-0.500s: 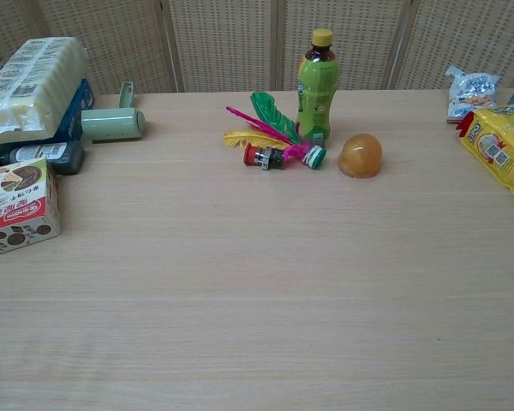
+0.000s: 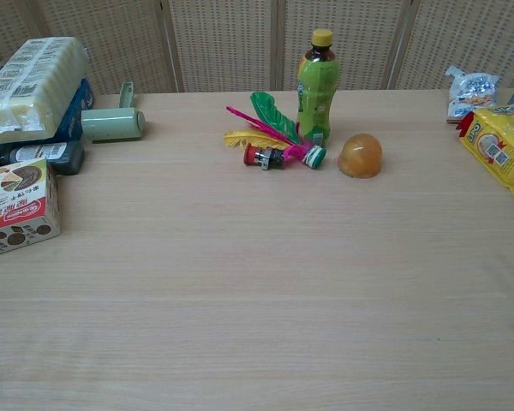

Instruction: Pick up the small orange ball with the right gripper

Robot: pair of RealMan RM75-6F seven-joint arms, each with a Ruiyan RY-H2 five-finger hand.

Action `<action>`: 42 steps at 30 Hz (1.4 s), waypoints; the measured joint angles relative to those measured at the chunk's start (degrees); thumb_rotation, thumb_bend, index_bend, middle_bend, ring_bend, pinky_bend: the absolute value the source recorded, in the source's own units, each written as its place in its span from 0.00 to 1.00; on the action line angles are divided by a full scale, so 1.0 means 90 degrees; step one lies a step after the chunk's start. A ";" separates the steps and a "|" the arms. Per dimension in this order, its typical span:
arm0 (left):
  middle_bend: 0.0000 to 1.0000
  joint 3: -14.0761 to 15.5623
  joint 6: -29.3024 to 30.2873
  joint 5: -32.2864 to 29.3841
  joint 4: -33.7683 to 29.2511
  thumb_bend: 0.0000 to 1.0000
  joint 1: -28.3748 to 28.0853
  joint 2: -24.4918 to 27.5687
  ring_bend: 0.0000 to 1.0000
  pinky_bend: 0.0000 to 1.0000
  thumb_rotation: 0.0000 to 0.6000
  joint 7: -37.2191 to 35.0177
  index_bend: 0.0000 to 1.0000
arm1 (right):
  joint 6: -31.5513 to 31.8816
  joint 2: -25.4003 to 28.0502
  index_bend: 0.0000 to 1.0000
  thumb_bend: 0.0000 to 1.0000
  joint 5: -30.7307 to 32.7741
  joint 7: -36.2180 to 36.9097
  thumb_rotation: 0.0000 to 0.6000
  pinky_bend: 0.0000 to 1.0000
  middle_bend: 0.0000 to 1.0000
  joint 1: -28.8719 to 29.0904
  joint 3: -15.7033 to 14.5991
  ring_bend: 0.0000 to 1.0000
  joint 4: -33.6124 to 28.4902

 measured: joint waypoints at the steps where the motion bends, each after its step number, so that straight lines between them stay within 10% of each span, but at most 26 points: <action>1: 0.00 -0.0014 -0.0006 -0.0031 0.0014 0.00 -0.0004 -0.0003 0.00 0.00 1.00 -0.0011 0.00 | -0.0110 -0.0013 0.02 0.31 0.0007 0.0015 1.00 0.03 0.00 0.0060 0.0003 0.00 0.0002; 16: 0.00 -0.0220 -0.0454 -0.0649 0.0154 0.00 -0.0167 -0.0118 0.00 0.00 1.00 -0.0116 0.00 | -0.3003 -0.0552 0.00 0.32 0.1399 -0.0748 1.00 0.03 0.00 0.2166 0.0880 0.00 0.0060; 26: 0.00 -0.0382 -0.0793 -0.1096 0.0357 0.00 -0.0275 -0.0181 0.00 0.00 1.00 -0.0214 0.00 | -0.4648 -0.1772 0.00 0.32 0.3361 -0.2022 1.00 0.00 0.00 0.3750 0.1449 0.00 0.1654; 42: 0.00 -0.0486 -0.0911 -0.1327 0.0493 0.00 -0.0253 -0.0194 0.00 0.00 1.00 -0.0224 0.00 | -0.5896 -0.2906 0.00 0.31 0.4622 -0.2868 1.00 0.00 0.00 0.5051 0.1342 0.00 0.3877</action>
